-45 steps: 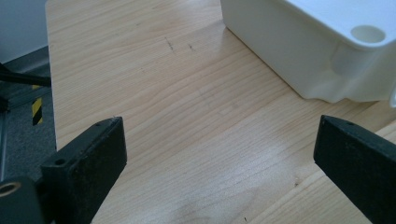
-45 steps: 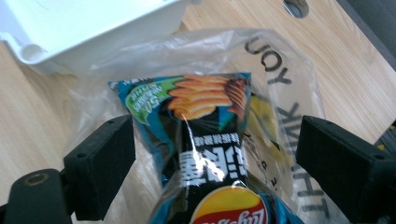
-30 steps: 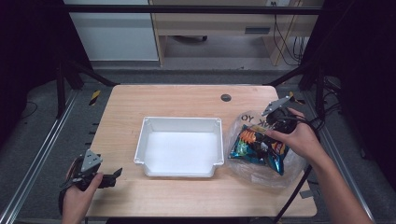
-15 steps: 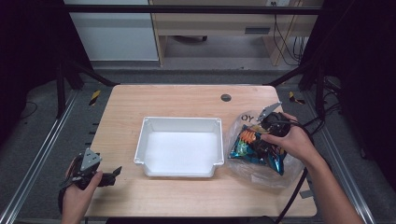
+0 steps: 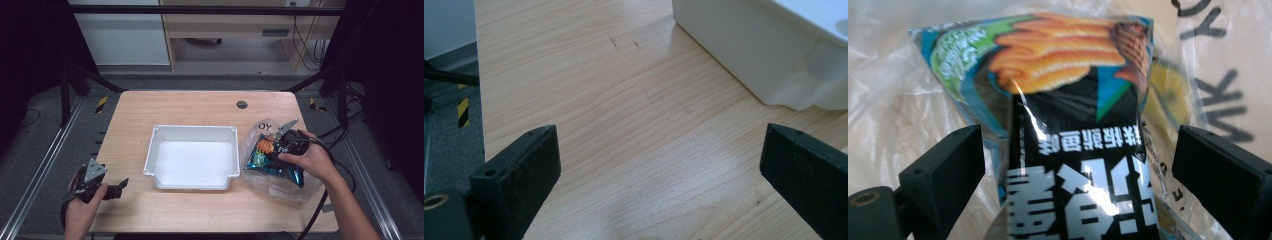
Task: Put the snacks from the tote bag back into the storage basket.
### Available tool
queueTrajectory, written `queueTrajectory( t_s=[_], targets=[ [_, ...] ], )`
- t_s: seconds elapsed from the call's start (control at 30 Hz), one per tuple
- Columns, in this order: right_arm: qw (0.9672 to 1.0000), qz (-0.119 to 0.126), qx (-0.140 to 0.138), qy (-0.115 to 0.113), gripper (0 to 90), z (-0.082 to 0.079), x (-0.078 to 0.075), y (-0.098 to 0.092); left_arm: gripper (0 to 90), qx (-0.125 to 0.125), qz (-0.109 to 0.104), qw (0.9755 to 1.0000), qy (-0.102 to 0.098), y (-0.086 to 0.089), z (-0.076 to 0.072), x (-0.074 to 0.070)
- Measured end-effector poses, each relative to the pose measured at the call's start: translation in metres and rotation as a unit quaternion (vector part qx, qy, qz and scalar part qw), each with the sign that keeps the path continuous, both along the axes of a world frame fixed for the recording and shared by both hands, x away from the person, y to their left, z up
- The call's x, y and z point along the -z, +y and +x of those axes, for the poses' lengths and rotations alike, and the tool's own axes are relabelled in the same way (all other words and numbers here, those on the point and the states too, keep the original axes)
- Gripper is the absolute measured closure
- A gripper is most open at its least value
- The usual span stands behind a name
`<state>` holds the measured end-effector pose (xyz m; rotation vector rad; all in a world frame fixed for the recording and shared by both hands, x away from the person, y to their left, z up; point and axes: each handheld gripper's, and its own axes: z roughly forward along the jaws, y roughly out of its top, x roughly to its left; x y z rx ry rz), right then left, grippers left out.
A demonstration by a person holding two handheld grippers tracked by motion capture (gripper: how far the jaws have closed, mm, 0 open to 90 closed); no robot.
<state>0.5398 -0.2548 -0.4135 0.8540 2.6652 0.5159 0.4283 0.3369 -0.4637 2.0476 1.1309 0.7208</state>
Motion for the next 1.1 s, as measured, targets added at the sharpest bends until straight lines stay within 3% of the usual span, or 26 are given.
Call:
queueTrajectory(
  t_s=[0.03,0.5,0.6,1.1],
  targets=[
    [0.9999,0.005,0.007,0.011,6.8,0.001,0.005,-0.002,2.6,0.000,-0.001,1.0000,0.003,-0.001,0.000,0.001],
    [0.9987,-0.012,0.003,0.049,6.7,0.005,0.023,0.004,2.7,0.013,0.012,0.9998,0.003,-0.009,0.001,0.001],
    [0.9987,-0.016,-0.005,0.049,6.6,0.006,0.025,0.004,2.7,0.014,0.013,0.9998,0.002,-0.010,0.000,0.001],
    [0.9981,-0.028,0.012,0.054,8.0,0.006,0.032,0.004,2.7,0.009,0.014,0.9999,-0.002,-0.008,-0.002,-0.001]
  ],
)
